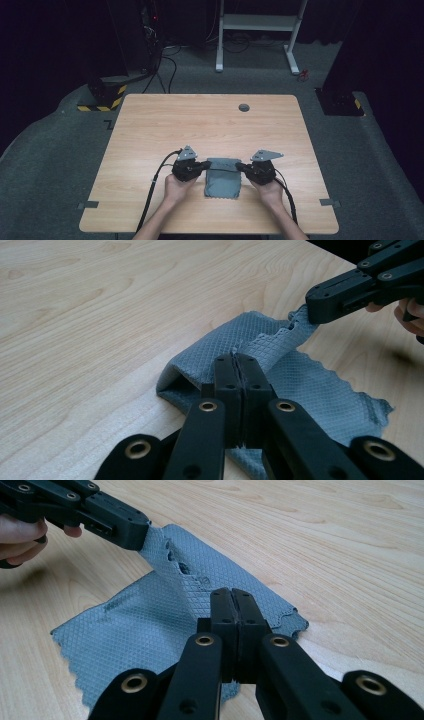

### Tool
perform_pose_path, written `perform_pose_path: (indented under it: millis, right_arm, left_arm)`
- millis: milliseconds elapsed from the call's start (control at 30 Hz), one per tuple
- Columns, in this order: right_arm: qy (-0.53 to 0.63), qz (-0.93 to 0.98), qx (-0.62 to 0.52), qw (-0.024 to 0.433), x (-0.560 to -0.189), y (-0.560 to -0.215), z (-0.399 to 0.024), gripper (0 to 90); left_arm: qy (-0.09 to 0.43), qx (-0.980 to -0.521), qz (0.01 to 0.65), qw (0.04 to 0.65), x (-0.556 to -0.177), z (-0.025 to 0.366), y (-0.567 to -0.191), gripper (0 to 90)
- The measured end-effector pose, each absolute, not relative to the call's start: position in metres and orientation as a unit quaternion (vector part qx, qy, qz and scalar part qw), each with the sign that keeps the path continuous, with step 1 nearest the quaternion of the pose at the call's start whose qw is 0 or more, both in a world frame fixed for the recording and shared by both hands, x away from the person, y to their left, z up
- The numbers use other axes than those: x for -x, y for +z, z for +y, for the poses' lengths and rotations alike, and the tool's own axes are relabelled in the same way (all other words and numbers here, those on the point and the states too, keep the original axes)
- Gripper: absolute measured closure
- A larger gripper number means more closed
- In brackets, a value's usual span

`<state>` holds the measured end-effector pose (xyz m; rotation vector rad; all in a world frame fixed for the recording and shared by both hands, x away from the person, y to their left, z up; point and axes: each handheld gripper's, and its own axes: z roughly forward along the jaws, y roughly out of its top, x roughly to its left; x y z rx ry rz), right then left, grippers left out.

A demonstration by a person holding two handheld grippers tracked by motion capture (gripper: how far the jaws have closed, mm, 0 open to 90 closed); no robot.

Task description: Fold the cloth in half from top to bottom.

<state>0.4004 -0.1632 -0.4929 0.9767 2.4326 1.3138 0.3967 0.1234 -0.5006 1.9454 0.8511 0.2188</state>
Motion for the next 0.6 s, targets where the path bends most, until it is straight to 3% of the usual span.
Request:
perform_pose_path:
  millis: [600]
  right_arm:
    - [0.460, 0.826, -0.316, 0.085, -0.378, -0.499, -0.167, 89.3]
  left_arm:
    - [0.100, -0.820, 0.339, 0.450, -0.380, 0.120, -0.506, 88.6]
